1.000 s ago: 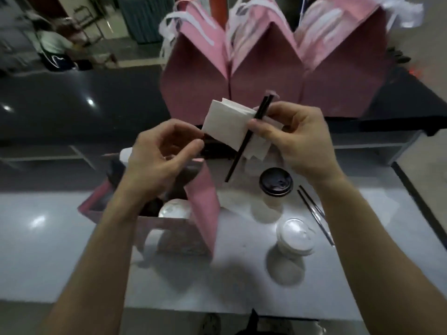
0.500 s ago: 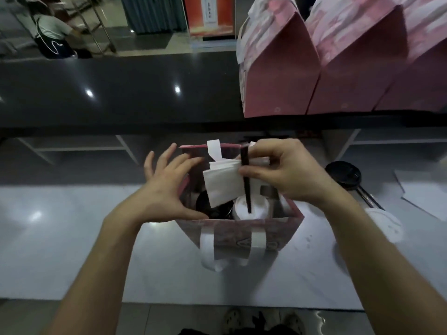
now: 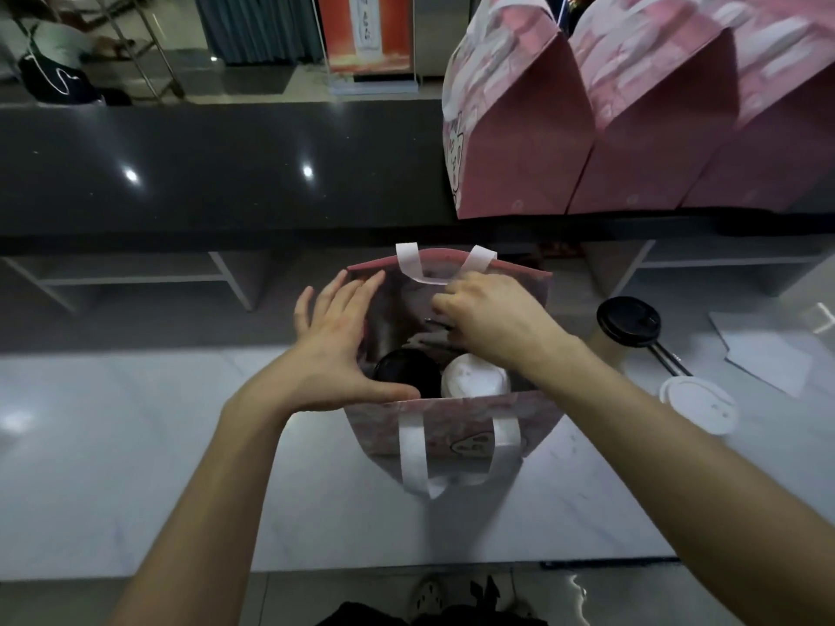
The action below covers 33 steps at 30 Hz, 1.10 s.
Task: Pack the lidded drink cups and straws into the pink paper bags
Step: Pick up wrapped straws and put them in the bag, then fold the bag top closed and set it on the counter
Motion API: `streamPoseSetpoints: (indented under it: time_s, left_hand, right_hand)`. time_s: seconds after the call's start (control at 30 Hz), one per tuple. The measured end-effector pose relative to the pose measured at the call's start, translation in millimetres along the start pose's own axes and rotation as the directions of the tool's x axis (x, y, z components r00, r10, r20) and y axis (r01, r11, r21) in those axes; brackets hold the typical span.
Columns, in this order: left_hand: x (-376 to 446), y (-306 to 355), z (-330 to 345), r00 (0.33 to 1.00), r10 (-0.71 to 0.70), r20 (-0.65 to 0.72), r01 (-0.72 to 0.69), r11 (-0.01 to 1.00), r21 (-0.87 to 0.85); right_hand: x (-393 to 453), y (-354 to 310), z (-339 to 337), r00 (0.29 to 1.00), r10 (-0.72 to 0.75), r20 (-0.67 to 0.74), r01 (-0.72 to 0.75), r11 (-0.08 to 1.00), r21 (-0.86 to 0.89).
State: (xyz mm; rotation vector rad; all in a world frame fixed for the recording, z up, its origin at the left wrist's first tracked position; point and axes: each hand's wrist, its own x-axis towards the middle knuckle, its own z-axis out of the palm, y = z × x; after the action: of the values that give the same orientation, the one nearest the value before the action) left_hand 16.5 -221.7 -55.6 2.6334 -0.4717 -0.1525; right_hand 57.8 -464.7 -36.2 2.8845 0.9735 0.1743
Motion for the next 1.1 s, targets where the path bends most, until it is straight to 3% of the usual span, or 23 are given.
streamPoseSetpoints:
  time_s: [0.07, 0.17, 0.33, 0.43, 0.5, 0.57, 0.6, 0.67, 0.77, 0.8, 0.93, 1.1]
  left_hand:
    - [-1.5, -1.1, 0.4, 0.999, -0.007, -0.046, 0.004, 0.998, -0.059]
    - [-4.1, -6.8, 1.2, 0.987, -0.030, -0.157, 0.001, 0.983, -0.186]
    - [-6.2, -13.8, 8.3, 0.952, -0.011, -0.307, -0.079, 0.957, -0.280]
    - [-8.0, -15.4, 7.0, 0.933, 0.013, -0.360, -0.121, 0.952, -0.280]
    - [-11.7, -20.0, 4.3, 0.937, 0.009, -0.348, -0.133, 0.933, -0.335]
    - [-16.1, -29.4, 2.0, 0.961, -0.038, -0.275, -0.090, 0.895, -0.437]
    - [-17.9, -36.3, 0.6, 0.975, -0.057, -0.214, -0.055, 0.874, -0.483]
    - [-19.2, -50.9, -1.6, 0.997, -0.027, -0.069, -0.014, 0.849, -0.529]
    - [-16.9, -66.7, -0.1, 0.994, 0.034, 0.108, 0.030, 0.843, -0.537]
    - [-14.7, -70.3, 1.5, 0.990, 0.023, 0.139, 0.054, 0.850, -0.524]
    - [0.3, -74.3, 2.7, 0.977, 0.044, 0.208, 0.075, 0.844, -0.531]
    - [18.7, -71.7, -5.1, 0.975, 0.107, 0.194, 0.036, 0.787, -0.616]
  right_hand:
    - [1.8, 1.2, 1.8, 0.996, 0.054, 0.065, -0.053, 0.998, -0.024]
    - [-1.3, 7.3, 2.5, 0.968, 0.208, 0.142, -0.231, 0.958, 0.172]
    - [-18.2, 14.4, -3.5, 0.945, 0.164, 0.282, -0.262, 0.896, 0.359]
    - [-43.4, 23.3, -13.1, 0.956, 0.291, 0.030, -0.251, 0.763, 0.595]
    - [-68.2, 29.0, -10.7, 0.872, 0.425, -0.242, -0.128, 0.676, 0.726]
    - [-88.6, 36.1, -1.2, 0.769, 0.521, -0.370, -0.072, 0.646, 0.760]
    - [-96.2, 41.1, 4.9, 0.761, 0.550, -0.344, -0.079, 0.604, 0.793]
    - [-110.8, 53.2, 15.1, 0.833, 0.533, -0.147, -0.119, 0.433, 0.894]
    - [-131.5, 67.4, 33.2, 0.935, 0.334, 0.119, -0.175, 0.142, 0.974]
    - [-135.3, 69.2, 41.4, 0.944, 0.285, 0.167, -0.212, 0.134, 0.968]
    - [-126.9, 72.8, 68.9, 0.930, 0.232, 0.283, -0.347, 0.313, 0.884]
    - [-99.7, 89.8, 70.2, 0.966, 0.178, 0.186, -0.237, 0.331, 0.913]
